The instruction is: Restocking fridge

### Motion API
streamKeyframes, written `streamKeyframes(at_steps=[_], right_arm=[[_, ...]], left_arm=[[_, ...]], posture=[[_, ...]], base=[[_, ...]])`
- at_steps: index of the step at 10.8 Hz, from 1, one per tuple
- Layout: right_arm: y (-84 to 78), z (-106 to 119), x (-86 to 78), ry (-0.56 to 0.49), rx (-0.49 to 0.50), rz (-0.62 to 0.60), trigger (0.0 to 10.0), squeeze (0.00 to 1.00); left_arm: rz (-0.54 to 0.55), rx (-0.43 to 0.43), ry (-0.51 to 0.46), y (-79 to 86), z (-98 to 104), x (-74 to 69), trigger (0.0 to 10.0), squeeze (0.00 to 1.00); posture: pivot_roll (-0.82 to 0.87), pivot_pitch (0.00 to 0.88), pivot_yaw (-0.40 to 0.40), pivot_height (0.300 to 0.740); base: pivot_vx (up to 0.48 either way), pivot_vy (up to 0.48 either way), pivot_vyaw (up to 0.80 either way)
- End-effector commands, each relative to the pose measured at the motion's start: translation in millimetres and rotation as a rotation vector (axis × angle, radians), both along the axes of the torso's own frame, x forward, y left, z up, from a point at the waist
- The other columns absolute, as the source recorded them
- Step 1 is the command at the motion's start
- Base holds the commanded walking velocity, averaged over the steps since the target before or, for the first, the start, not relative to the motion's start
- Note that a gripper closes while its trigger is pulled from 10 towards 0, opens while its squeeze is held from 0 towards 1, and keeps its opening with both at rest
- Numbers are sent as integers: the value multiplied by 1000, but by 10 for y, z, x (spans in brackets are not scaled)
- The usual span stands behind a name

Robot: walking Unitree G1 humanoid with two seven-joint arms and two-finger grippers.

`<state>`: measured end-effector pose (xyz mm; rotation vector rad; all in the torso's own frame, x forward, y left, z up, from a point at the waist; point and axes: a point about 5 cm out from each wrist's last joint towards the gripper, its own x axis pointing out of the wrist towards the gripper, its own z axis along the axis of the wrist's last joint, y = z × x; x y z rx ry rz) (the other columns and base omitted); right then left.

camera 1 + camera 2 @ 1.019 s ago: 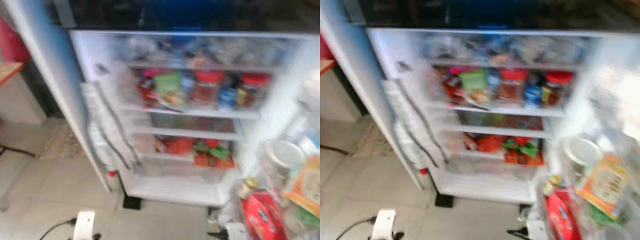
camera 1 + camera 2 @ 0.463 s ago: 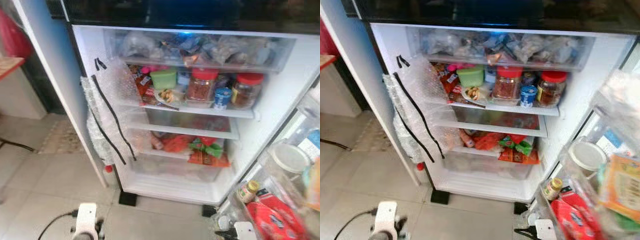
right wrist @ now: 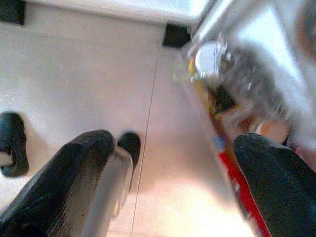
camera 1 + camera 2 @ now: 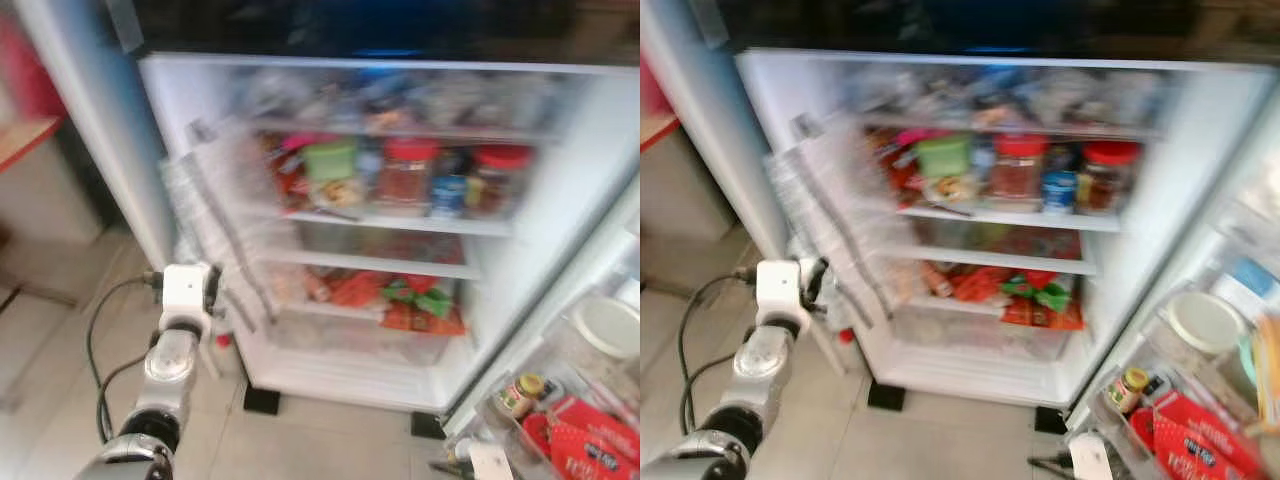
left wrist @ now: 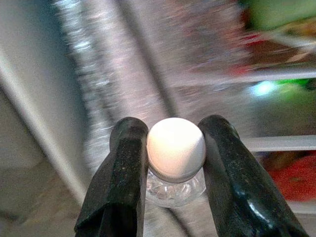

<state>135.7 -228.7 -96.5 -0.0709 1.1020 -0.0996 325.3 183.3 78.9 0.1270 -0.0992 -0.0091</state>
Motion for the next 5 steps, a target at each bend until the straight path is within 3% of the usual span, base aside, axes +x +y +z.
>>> streamKeyframes(at_steps=[1, 3, 5], right_arm=[[14, -4, -5, -5, 8, -10, 10000, 0], [5, -22, -68, 6, 8, -13, 10000, 0], [-18, -45, -162, 20, 6, -31, 10000, 0]], left_arm=[[-48, 14, -20, -61, -11, -46, 10000, 0], [-120, -21, -42, -218, 42, -50, 10000, 0], [-182, -105, 38, -318, -137, -198, 10000, 0]], posture=[[-36, 0, 40, 740], [-55, 0, 50, 740], [-68, 0, 57, 740]], base=[[0, 0, 0], [0, 0, 0], [0, 0, 0]])
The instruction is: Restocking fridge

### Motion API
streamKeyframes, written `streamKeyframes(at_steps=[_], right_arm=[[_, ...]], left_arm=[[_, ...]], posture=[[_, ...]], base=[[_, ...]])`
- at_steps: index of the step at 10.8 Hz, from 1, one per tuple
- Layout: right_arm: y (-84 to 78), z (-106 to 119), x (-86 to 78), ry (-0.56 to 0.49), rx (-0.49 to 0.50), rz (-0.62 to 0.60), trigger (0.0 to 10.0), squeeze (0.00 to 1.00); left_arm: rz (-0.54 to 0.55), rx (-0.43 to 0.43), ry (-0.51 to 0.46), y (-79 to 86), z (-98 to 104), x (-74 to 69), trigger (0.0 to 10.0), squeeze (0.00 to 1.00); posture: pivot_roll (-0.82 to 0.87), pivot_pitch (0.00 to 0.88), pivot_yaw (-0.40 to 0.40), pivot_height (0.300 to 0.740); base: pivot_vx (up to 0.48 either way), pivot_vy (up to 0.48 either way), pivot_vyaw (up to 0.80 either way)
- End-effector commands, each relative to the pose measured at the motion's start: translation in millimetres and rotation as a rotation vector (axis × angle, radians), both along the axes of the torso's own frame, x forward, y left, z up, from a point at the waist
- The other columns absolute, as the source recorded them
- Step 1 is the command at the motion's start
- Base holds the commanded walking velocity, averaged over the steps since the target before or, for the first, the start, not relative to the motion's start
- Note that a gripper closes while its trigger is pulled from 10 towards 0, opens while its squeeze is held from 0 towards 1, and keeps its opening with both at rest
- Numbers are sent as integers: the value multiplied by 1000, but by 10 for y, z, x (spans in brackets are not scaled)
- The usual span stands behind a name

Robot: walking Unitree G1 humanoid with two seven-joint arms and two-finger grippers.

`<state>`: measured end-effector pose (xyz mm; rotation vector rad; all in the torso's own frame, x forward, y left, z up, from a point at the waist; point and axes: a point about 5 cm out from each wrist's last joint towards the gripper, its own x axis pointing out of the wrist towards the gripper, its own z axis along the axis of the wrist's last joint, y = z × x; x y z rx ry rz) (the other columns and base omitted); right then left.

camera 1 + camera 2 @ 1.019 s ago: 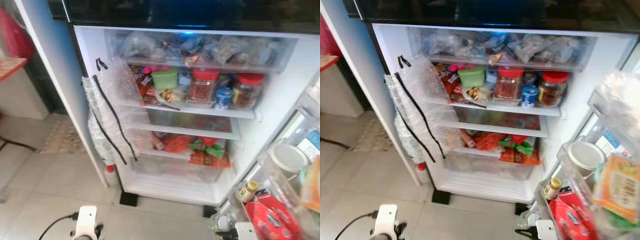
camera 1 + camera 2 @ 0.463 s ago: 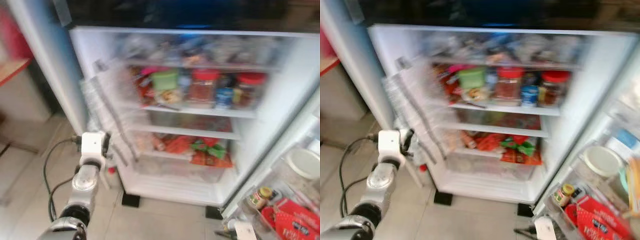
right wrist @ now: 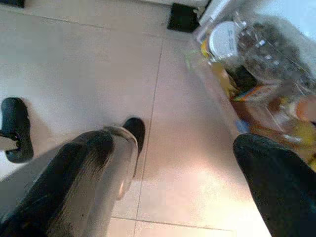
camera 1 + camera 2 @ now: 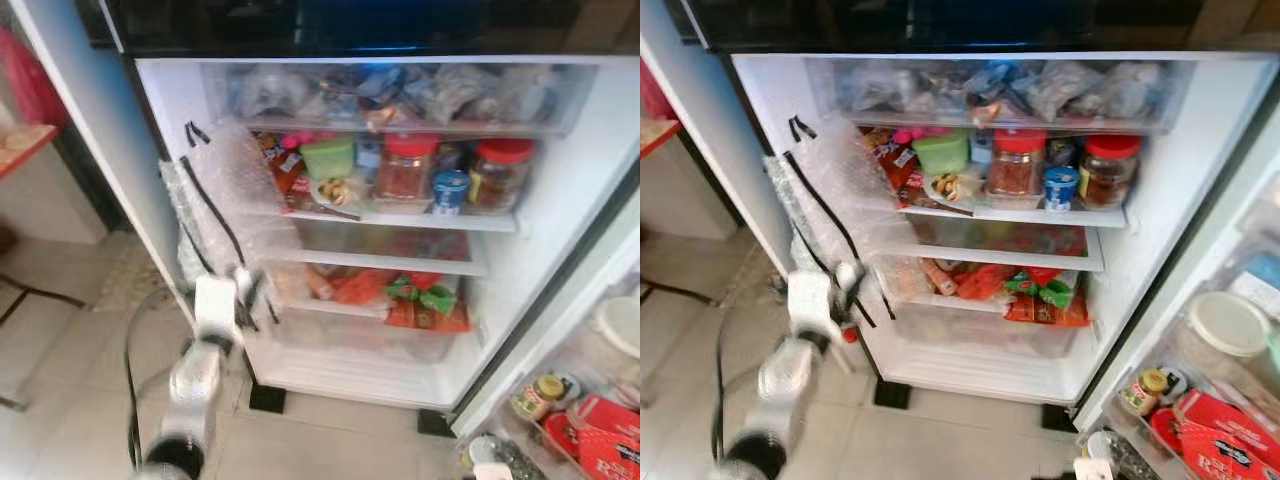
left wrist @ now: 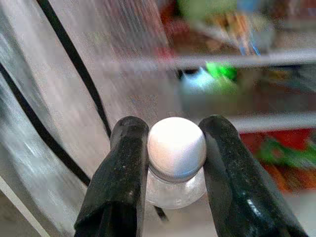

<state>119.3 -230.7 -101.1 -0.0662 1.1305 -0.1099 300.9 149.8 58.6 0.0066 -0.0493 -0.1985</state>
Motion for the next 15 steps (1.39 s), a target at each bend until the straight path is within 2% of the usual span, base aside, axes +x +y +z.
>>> streamKeyframes(at_steps=[1, 2, 3, 4, 6, 9, 10, 12, 15], right_arm=[[-13, -6, -33, 1, 3, -13, 10000, 0], [-27, -12, -70, 8, 0, -9, 10000, 0], [-39, -19, -112, 10, -3, -13, 10000, 0], [-43, -25, -148, 0, 0, -32, 10000, 0], [-15, -39, -202, -19, 23, -68, 10000, 0], [123, -94, -321, 17, 38, -6, 10000, 0], [170, -110, -366, 23, 36, 2, 10000, 0], [236, -121, -409, 8, -21, 52, 10000, 0], [234, -111, -411, -23, -68, 33, 10000, 0]], left_arm=[[-31, -35, 23, -10, -13, -22, 10000, 0], [-99, -79, 112, -45, -135, -113, 10000, 0], [-130, -81, 103, -89, -117, -149, 10000, 0], [-179, -48, 84, -158, -62, -148, 10000, 0], [-219, -48, 86, -184, 22, -95, 10000, 0], [-220, -34, 86, -73, 128, -129, 10000, 0], [-210, -27, 79, -9, 148, -165, 10000, 0], [-139, -17, 55, 152, 232, -197, 10000, 0], [-136, -3, 62, 195, 320, -227, 10000, 0]], posture=[[-66, 0, 51, 740], [-72, 0, 44, 740], [-87, 0, 48, 740], [-92, 0, 56, 740], [-94, 0, 63, 740], [-19, 0, 33, 740], [20, 0, -3, 740], [63, 0, -38, 740], [93, 0, 13, 740]], base=[[0, 0, 0], [0, 0, 0], [0, 0, 0], [0, 0, 0], [0, 0, 0], [0, 0, 0], [0, 0, 0], [0, 0, 0], [0, 0, 0]])
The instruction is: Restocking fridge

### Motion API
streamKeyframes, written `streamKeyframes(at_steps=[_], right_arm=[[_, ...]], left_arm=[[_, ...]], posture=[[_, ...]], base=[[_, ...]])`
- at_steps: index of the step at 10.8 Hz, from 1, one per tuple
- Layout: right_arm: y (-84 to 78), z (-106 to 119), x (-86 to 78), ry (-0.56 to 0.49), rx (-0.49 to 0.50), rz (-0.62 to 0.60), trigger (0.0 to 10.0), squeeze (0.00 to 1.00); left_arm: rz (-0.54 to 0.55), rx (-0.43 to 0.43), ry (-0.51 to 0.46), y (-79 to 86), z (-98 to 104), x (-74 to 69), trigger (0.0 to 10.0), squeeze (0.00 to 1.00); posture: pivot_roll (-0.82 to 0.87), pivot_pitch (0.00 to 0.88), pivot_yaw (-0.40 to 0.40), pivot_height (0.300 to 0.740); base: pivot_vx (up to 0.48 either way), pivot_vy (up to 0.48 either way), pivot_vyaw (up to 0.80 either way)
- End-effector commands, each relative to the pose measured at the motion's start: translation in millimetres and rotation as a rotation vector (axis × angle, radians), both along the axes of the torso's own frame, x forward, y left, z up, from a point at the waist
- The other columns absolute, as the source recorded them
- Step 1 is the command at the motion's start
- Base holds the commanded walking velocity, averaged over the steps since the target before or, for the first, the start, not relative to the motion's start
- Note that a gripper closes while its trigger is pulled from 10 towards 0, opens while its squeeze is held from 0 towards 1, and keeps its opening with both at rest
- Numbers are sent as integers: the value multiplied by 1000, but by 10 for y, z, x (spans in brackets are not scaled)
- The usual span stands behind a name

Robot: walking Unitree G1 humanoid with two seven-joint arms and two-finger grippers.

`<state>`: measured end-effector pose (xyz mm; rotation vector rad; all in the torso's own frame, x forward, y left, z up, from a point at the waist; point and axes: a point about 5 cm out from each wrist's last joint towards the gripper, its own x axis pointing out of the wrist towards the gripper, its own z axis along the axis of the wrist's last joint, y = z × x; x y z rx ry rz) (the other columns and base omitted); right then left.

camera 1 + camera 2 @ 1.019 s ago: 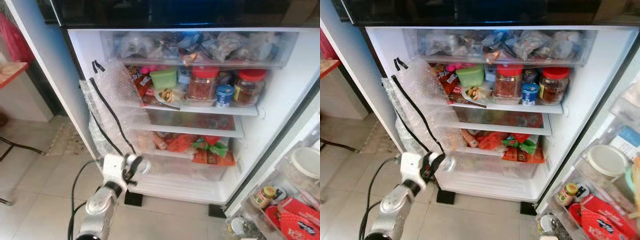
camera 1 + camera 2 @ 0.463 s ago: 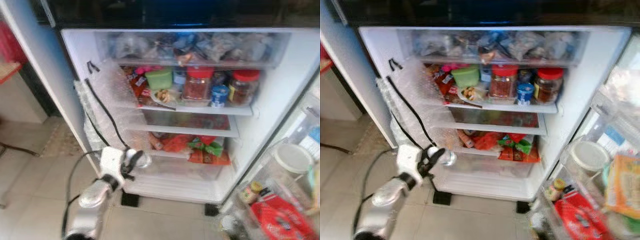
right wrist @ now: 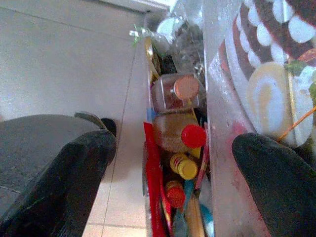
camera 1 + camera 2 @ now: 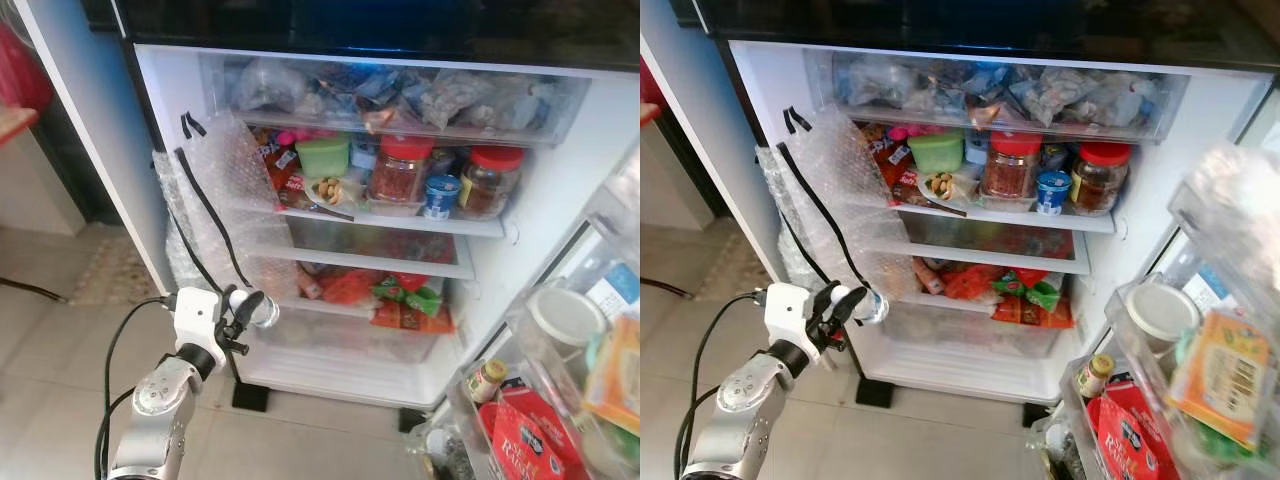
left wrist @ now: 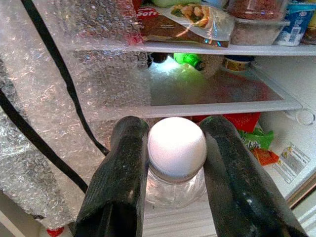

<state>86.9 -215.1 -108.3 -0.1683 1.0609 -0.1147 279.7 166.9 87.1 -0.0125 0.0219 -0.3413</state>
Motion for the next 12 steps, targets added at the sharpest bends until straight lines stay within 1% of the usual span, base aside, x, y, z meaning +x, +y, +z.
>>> streamKeyframes(at_steps=[1, 2, 3, 4, 5, 6, 7, 8, 9, 10, 11, 12], right_arm=[[44, -31, -76, 33, 14, -30, 10000, 0], [-4, -21, -67, 24, 10, -59, 10000, 0], [-67, -6, -40, 29, 1, -43, 10000, 0], [-141, 11, -19, 32, -14, -41, 10000, 0], [-202, 25, -8, 35, -23, -45, 10000, 0], [-283, 47, 3, 31, -39, -60, 10000, 0], [-314, 51, -14, 26, -35, -108, 10000, 0], [-309, 45, -26, 28, -29, -131, 10000, 0], [-262, 33, -18, 26, 12, -148, 10000, 0], [-199, 23, 14, 36, 42, -98, 10000, 0], [-131, 5, 17, 57, 66, -66, 10000, 0], [-84, -3, 17, 46, 82, -76, 10000, 0]], left_arm=[[-13, 17, 1, 17, 25, 23, 10000, 0], [-20, 11, 2, -14, 46, 67, 10000, 0], [-40, 0, 4, -88, 68, 109, 10000, 0], [-62, -17, 17, -180, 41, 131, 10000, 0], [-84, -36, 30, -272, 6, 142, 10000, 0], [-119, -57, 55, -402, -55, 150, 10000, 0], [-141, -47, 90, -470, -167, 128, 10000, 0], [-134, -48, 96, -462, -178, 123, 10000, 0], [-128, -61, 93, -440, -151, 135, 10000, 0], [-111, -44, 87, -408, -168, 159, 10000, 0], [-86, -31, 84, -362, -183, 157, 10000, 0], [-46, -48, 82, -313, -172, 132, 10000, 0]], posture=[[66, 0, 38, 740], [50, 0, 44, 740], [26, 0, 39, 740], [-7, 0, 32, 740], [-27, 0, 32, 740], [-75, 0, 47, 740], [-79, 0, 59, 740], [-80, 0, 69, 740], [-83, 0, 68, 740], [-70, 0, 49, 740], [-52, 0, 46, 740], [-34, 0, 65, 740]], base=[[0, 0, 0], [0, 0, 0], [0, 0, 0], [0, 0, 0], [0, 0, 0], [0, 0, 0], [0, 0, 0], [0, 0, 0], [0, 0, 0], [0, 0, 0], [0, 0, 0], [0, 0, 0]])
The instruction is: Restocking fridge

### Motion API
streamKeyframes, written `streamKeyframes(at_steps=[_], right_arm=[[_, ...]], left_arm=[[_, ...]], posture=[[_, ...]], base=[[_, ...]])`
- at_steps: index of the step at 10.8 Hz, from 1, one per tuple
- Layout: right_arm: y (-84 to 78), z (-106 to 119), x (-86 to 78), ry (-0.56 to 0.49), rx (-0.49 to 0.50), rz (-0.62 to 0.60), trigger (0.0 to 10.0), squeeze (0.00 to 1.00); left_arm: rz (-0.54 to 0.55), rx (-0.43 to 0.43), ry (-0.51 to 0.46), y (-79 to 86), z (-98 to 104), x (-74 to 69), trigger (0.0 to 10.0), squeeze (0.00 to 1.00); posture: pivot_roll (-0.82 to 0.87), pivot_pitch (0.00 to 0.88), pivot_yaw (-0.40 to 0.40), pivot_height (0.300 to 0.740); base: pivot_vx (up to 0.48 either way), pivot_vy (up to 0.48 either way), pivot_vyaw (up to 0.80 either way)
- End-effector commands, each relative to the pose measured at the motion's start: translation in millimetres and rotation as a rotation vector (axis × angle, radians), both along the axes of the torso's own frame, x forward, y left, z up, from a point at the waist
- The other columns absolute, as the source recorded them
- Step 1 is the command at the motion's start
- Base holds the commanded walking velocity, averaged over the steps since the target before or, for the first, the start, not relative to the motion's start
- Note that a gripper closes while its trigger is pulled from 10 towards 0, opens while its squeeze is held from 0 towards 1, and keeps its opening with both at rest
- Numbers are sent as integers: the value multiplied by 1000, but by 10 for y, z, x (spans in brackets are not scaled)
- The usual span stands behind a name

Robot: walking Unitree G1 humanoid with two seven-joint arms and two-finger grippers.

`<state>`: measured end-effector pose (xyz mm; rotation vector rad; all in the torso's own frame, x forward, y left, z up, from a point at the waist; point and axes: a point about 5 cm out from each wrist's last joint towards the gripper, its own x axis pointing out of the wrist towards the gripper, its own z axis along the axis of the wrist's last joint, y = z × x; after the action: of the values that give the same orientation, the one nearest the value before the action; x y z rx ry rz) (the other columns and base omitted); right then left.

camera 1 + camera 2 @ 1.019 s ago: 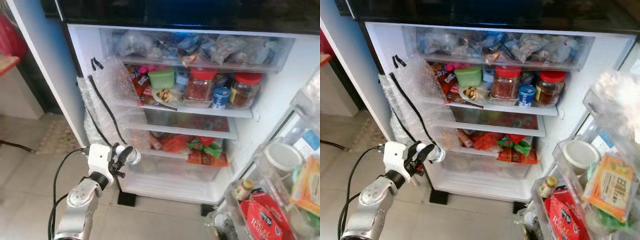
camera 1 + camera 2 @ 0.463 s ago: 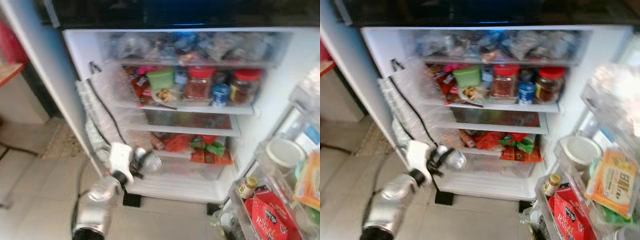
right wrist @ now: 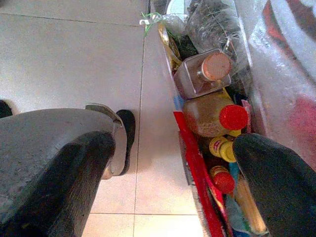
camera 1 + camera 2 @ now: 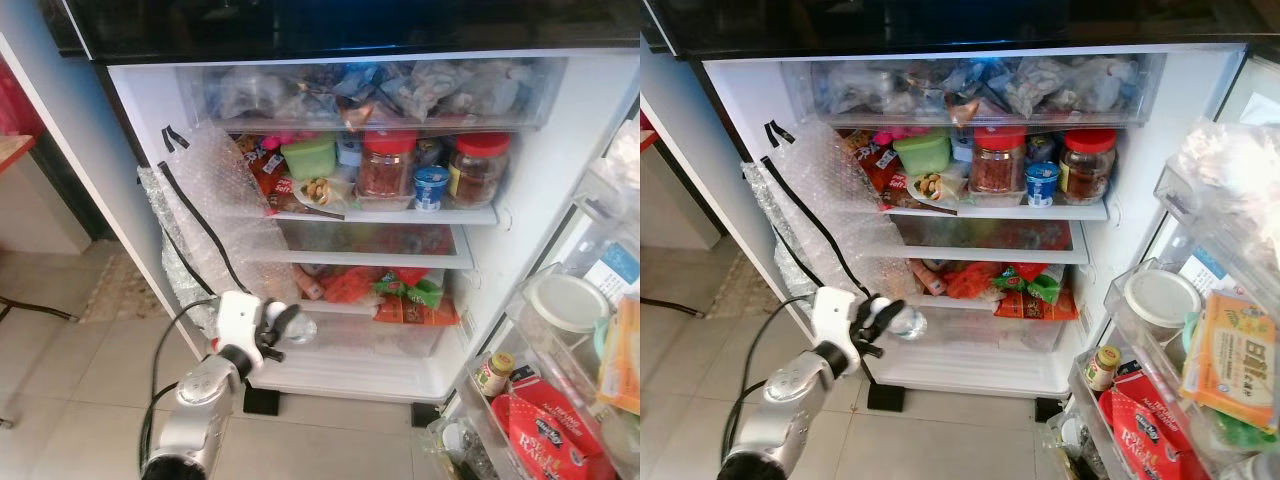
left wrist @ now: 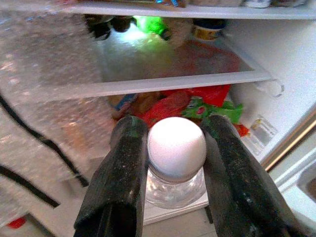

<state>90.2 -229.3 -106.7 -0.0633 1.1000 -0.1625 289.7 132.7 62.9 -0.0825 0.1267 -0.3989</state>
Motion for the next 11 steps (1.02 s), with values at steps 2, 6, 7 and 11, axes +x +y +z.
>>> streamKeyframes(at_steps=[2, 6, 7, 11], right_arm=[[116, -22, -10, -20, 48, -40, 10000, 0], [214, -55, -56, 9, 74, -39, 10000, 0], [221, -60, -87, 1, 74, -72, 10000, 0], [241, -65, -97, 7, 80, -63, 10000, 0]], left_arm=[[38, 60, -33, 135, 38, -24, 10000, 0], [134, 137, -42, 444, 30, -52, 10000, 0], [127, 139, -43, 412, 38, -58, 10000, 0], [111, 170, -64, 446, 104, 44, 10000, 0]], posture=[[-28, 0, 109, 740], [16, 0, 78, 740], [10, 0, 87, 740], [3, 0, 106, 740]], base=[[0, 0, 0], [0, 0, 0], [0, 0, 0], [0, 0, -359]])
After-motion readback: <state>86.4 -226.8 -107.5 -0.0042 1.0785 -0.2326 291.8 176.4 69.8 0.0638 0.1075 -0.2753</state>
